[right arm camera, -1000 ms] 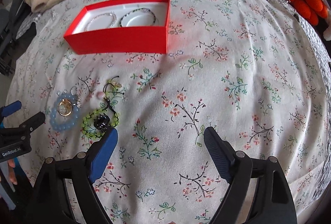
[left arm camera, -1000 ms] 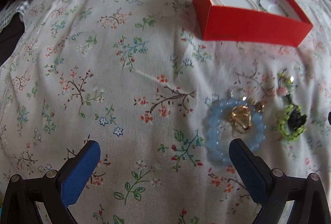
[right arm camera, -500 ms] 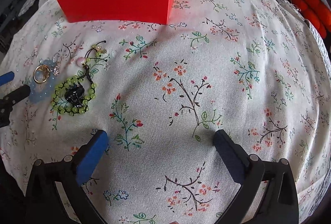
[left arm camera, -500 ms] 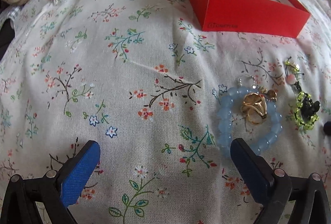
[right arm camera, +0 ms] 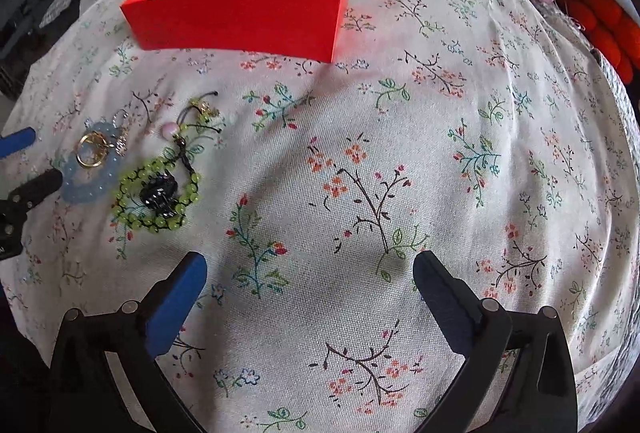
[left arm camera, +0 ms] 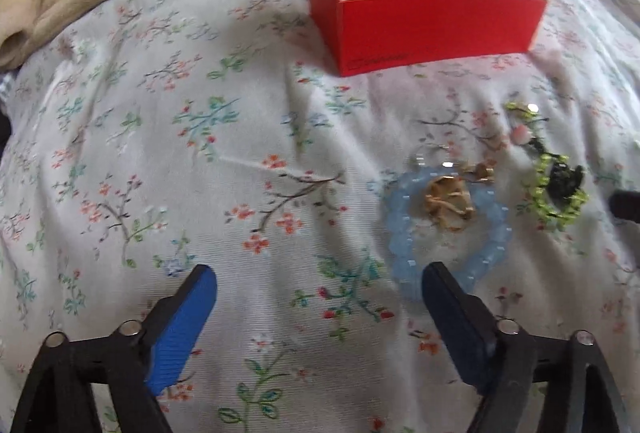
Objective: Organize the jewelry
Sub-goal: 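Close the left tool on the gold ring lying on the blue bracelet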
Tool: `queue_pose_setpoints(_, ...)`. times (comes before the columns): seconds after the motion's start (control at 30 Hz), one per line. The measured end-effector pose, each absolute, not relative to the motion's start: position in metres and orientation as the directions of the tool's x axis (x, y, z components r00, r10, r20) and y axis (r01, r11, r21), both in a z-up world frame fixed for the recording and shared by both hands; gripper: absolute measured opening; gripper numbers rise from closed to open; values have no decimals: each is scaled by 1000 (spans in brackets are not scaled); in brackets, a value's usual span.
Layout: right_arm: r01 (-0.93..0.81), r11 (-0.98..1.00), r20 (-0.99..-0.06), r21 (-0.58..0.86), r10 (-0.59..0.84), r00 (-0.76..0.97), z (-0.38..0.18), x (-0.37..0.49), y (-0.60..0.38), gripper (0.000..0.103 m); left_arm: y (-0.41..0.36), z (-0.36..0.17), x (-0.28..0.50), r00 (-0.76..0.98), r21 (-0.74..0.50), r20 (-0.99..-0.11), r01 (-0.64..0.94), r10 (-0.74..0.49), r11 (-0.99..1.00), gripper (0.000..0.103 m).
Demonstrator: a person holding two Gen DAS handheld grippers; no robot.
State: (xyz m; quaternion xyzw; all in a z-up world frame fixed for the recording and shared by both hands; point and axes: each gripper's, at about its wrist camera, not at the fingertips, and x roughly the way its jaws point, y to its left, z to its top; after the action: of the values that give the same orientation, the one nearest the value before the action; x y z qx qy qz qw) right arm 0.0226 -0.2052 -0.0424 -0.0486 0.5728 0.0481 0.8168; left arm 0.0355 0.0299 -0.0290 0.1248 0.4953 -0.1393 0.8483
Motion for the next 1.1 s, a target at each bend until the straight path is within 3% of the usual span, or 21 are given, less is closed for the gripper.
queue_pose_setpoints(0.17,-166,986,-931,-4,57,361,-29,18,-192,103,21,-22,34,444,2,-873,419,-203,908,63)
queue_pose_setpoints(0.23,-178,984,-931,2,67,359,-28,16,-187,103,17,-20,34,427,-38,-870,443,-248,896,48)
queue_pose_setpoints(0.33,-189,982,-935,10,77,348,-27,15,-181,103,10,-17,35,394,-101,-865,473,-312,875,34)
queue_pose_setpoints(0.5,-183,983,-935,18,82,345,-29,16,-183,103,-5,-18,37,358,-145,-865,492,-352,858,29)
queue_pose_setpoints(0.8,-179,984,-935,25,86,344,-28,16,-184,103,-9,-29,51,338,-189,-877,411,-342,892,28)
queue_pose_setpoints(0.87,-178,984,-935,25,86,345,-28,16,-183,103,-9,-29,53,336,-200,-877,395,-344,896,20)
queue_pose_setpoints(0.9,-178,984,-935,26,87,344,-28,16,-183,103,-10,-29,54,335,-203,-877,390,-344,898,11)
queue_pose_setpoints(1.1,-183,982,-936,39,100,338,-27,15,-181,96,-13,-26,52,353,-170,-882,384,-314,908,9)
